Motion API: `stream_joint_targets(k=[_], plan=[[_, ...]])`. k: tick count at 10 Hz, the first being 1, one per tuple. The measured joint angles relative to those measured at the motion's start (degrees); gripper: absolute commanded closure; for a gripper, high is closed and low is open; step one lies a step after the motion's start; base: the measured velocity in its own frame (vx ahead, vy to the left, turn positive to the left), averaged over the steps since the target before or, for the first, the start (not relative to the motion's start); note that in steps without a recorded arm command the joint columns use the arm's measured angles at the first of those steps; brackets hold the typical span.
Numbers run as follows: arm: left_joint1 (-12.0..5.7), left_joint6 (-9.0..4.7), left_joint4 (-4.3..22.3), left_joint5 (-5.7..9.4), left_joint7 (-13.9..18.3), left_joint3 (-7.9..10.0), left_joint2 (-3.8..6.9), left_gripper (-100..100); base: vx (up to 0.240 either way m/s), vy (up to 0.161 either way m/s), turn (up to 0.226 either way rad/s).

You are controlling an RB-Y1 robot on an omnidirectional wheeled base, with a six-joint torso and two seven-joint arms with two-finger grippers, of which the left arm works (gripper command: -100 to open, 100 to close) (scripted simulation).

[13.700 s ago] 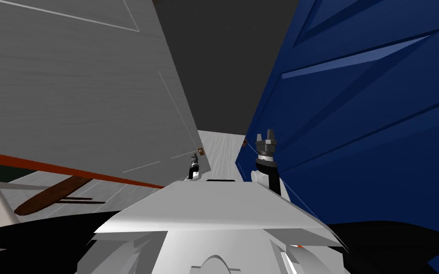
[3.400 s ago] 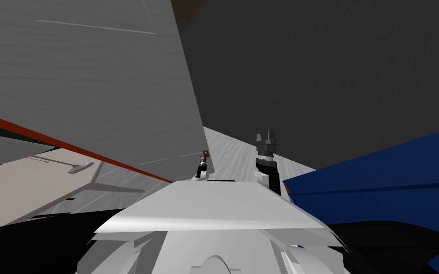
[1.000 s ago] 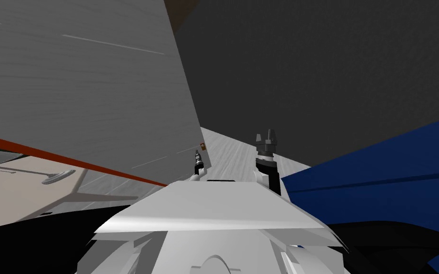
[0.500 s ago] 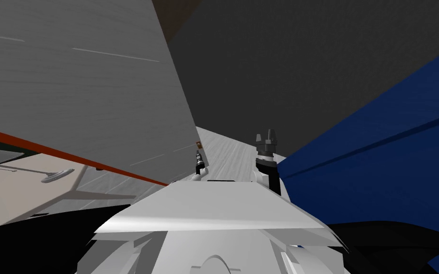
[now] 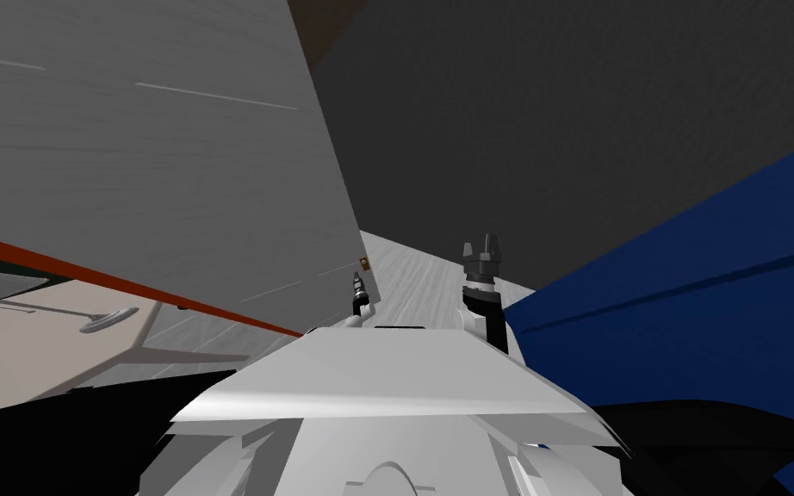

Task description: Push the door open

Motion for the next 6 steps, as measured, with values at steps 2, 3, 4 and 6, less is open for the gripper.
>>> stream_joint_targets(k=[2,3,4,6], plan=[[0.55,0.55,-1.32,0.03,-0.36,0.05,0.94,-100,0.078,0.183,0.007],[1.26,1.37,-2.84,0.03,-0.85,0.06,1.47,-100,0.072,0.124,-0.001],[0.47,0.84,-1.26,0.05,-0.57,0.08,1.94,-100,0.091,0.111,0.002],[0.27,0.45,-0.65,0.07,-0.19,0.09,3.36,-100,0.076,0.101,-0.008]])
